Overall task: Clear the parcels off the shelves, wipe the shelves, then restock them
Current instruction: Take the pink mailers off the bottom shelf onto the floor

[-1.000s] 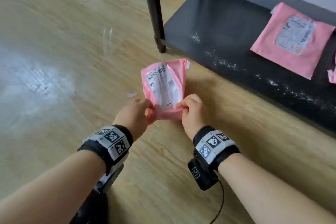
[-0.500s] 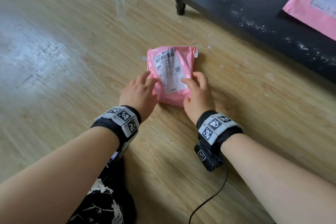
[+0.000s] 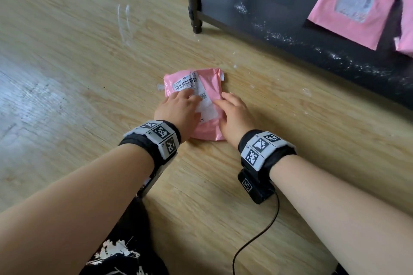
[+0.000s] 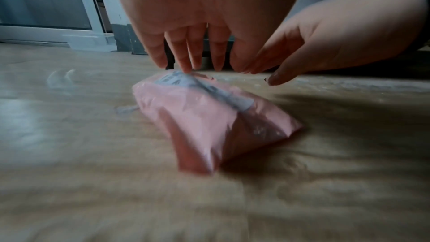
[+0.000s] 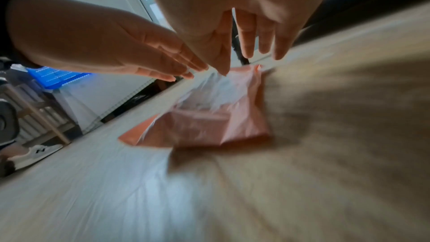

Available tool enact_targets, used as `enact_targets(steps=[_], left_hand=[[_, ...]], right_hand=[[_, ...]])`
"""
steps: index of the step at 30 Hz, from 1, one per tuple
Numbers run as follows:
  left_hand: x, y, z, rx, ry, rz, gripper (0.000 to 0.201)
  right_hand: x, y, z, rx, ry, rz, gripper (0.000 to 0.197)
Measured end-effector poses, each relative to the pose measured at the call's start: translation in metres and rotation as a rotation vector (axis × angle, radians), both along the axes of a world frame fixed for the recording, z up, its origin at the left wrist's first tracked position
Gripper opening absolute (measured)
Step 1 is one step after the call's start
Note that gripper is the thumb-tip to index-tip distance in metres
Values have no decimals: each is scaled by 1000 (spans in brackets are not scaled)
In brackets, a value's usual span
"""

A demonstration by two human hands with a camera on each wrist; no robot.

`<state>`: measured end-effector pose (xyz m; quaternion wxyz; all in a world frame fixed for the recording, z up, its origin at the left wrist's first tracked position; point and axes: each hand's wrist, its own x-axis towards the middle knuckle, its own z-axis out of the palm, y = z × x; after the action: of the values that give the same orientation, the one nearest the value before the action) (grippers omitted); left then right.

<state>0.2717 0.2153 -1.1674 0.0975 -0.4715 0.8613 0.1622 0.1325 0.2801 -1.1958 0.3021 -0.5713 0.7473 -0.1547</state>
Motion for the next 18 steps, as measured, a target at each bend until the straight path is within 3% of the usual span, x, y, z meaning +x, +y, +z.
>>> enact_targets(steps=[5,12,18], left_hand=[[-45,-32,23,-65,-22,-103,44],[-143,-67,52,-95,22,-185,43],[-245,-75,47,9,107,-173,46]], right_hand=[[-50,-8,35,-48,29,-131,50],[-163,-17,66,-166,119,-376,47],[-262,-31,62,-27,148,-658,52]])
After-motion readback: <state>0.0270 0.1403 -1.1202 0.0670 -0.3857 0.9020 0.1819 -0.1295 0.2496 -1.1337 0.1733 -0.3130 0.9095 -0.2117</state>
